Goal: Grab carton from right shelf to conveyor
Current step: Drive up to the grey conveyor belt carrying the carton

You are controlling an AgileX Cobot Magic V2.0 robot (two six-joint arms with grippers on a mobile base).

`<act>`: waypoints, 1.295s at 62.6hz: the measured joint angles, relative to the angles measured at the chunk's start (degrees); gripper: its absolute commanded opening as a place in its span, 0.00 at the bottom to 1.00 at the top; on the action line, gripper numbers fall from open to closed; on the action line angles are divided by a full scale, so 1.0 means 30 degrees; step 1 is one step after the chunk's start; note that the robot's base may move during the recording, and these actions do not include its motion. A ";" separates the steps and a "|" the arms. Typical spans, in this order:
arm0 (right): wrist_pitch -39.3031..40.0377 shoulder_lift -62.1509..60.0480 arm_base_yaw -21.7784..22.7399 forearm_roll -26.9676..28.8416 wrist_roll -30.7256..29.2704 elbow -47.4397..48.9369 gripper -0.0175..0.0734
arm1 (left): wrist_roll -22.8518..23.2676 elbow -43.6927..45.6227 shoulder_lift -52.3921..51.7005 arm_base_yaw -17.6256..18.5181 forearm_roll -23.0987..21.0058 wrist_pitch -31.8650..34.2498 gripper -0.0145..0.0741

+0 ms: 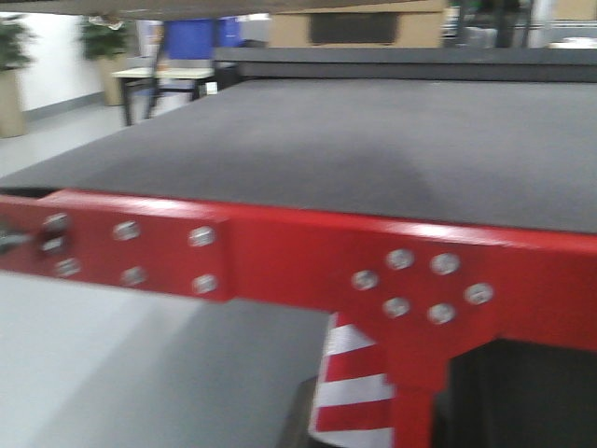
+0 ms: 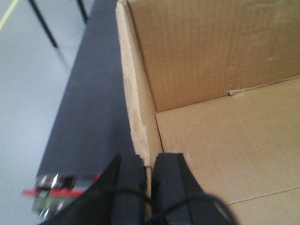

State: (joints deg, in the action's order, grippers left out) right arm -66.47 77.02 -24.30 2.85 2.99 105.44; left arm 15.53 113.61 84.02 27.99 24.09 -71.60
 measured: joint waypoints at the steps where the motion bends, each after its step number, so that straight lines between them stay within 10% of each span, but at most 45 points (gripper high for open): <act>1: 0.0000 0.0000 0.0000 0.0000 0.0000 0.0000 0.12 | 0.0000 0.0000 0.0000 0.0000 0.0000 0.0000 0.14; 81: 0.0000 0.0000 0.0000 0.0000 0.0000 0.0000 0.12 | 0.0000 0.0000 0.0000 0.0000 0.0074 0.0045 0.14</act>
State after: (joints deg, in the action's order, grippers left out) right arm -66.47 77.02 -24.30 2.85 2.99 105.44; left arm 15.53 113.61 84.02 27.99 24.31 -71.47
